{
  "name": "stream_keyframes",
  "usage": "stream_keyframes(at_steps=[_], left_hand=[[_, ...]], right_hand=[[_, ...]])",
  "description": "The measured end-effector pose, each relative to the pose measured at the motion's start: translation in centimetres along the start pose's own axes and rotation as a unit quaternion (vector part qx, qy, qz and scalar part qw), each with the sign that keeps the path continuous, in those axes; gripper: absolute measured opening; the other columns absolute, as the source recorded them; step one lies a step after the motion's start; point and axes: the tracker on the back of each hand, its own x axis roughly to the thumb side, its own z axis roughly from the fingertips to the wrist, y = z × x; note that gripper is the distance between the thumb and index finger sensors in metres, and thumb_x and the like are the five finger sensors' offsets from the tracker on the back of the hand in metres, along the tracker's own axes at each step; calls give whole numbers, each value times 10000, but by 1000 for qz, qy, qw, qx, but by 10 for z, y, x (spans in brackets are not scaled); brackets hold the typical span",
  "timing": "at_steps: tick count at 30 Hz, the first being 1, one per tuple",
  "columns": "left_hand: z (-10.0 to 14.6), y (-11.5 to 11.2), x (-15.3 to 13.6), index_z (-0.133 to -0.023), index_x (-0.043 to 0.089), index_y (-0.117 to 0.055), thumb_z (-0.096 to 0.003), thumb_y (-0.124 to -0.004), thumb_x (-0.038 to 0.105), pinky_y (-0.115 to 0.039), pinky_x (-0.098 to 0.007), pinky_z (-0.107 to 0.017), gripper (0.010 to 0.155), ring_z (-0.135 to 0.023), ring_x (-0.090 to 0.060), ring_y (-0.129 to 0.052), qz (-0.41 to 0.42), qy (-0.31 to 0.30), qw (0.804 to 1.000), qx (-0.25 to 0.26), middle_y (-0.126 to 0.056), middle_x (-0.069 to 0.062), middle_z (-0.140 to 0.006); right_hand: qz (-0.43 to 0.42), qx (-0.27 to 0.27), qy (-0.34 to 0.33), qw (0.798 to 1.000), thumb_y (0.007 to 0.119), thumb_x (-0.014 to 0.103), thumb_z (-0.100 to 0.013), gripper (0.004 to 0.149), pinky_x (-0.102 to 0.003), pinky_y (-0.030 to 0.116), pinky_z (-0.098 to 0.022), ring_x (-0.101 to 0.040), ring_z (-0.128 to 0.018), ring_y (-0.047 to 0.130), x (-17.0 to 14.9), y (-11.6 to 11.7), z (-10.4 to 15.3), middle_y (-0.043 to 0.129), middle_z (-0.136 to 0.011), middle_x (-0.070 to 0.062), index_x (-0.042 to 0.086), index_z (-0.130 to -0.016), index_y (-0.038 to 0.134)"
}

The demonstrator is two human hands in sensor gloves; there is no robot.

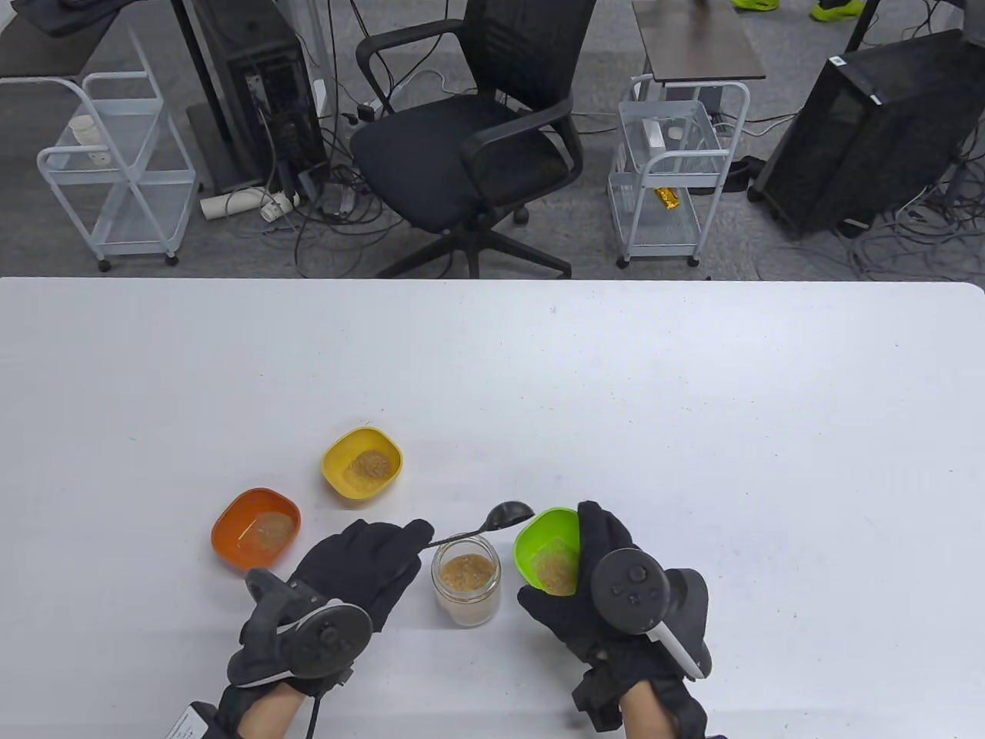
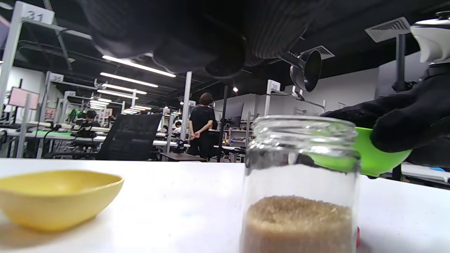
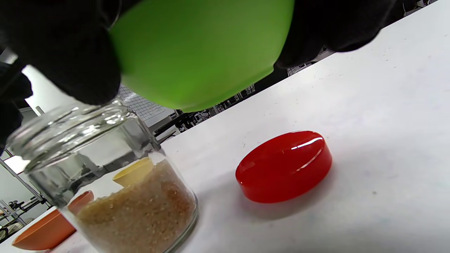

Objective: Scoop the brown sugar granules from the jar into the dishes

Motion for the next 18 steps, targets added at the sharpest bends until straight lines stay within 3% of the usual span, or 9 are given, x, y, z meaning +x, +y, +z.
stream_keyframes(at_steps=[5,9,18], left_hand=[[11,-2,-15,-1041,226,-757,-615,-778,377,-910,-409,-494,453,-593,-206,-1008,58,35,998,11,-923,-1,-872],[15,-4,-21,-1042,225,-755,-614,-776,378,-909,-410,-497,454,-596,-205,-1007,57,59,997,3,-920,1,-875],[24,-5,-38,-1042,220,-753,-615,-772,379,-908,-410,-497,456,-596,-206,-1006,77,107,991,6,-920,-1,-874]], right_hand=[[34,10,14,999,903,638,-425,1146,-691,627,-688,-541,-884,729,5,0,-8,465,-1165,-349,-65,-1130,336],[55,6,25,998,899,629,-429,1145,-700,611,-692,-550,-895,710,5,-9,-21,449,-1167,-353,-68,-1130,321],[74,13,72,995,866,642,-445,1135,-713,576,-712,-563,-934,667,-20,-20,-75,429,-1177,-348,-61,-1133,299]])
